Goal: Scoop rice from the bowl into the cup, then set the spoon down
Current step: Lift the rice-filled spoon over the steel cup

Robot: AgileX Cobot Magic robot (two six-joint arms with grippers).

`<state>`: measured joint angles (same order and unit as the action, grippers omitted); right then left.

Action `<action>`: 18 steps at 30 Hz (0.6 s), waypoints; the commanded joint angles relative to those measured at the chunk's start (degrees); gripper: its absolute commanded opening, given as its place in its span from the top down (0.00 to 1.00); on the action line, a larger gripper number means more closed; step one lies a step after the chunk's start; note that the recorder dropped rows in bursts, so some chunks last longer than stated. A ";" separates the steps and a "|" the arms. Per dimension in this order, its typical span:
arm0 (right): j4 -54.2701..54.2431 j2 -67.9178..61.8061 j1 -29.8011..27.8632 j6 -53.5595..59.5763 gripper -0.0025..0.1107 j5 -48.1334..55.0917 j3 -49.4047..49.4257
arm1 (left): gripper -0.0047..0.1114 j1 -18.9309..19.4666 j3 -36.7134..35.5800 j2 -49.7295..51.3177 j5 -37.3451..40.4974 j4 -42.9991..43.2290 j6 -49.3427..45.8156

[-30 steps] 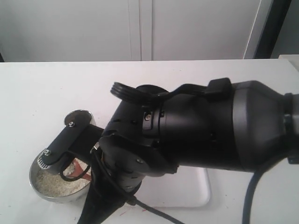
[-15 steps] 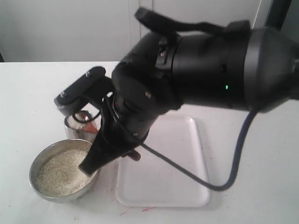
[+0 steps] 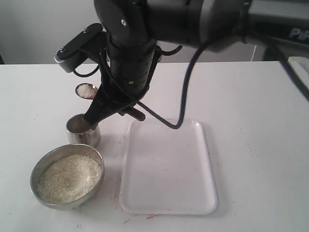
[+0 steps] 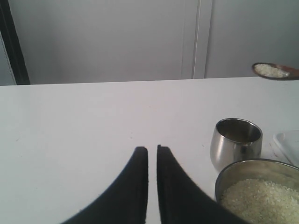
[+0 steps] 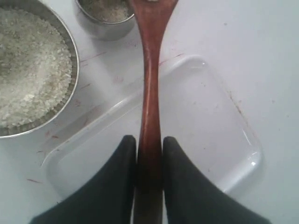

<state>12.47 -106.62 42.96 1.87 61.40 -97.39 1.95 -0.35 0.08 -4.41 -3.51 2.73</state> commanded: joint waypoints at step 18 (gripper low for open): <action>1.84 -8.24 2.34 2.10 0.98 0.67 -5.42 | 0.84 0.12 0.35 -0.08 -0.23 -0.32 0.08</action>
<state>12.57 -114.70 44.74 4.12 61.92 -102.66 1.95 -0.35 0.08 -4.41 -3.51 2.73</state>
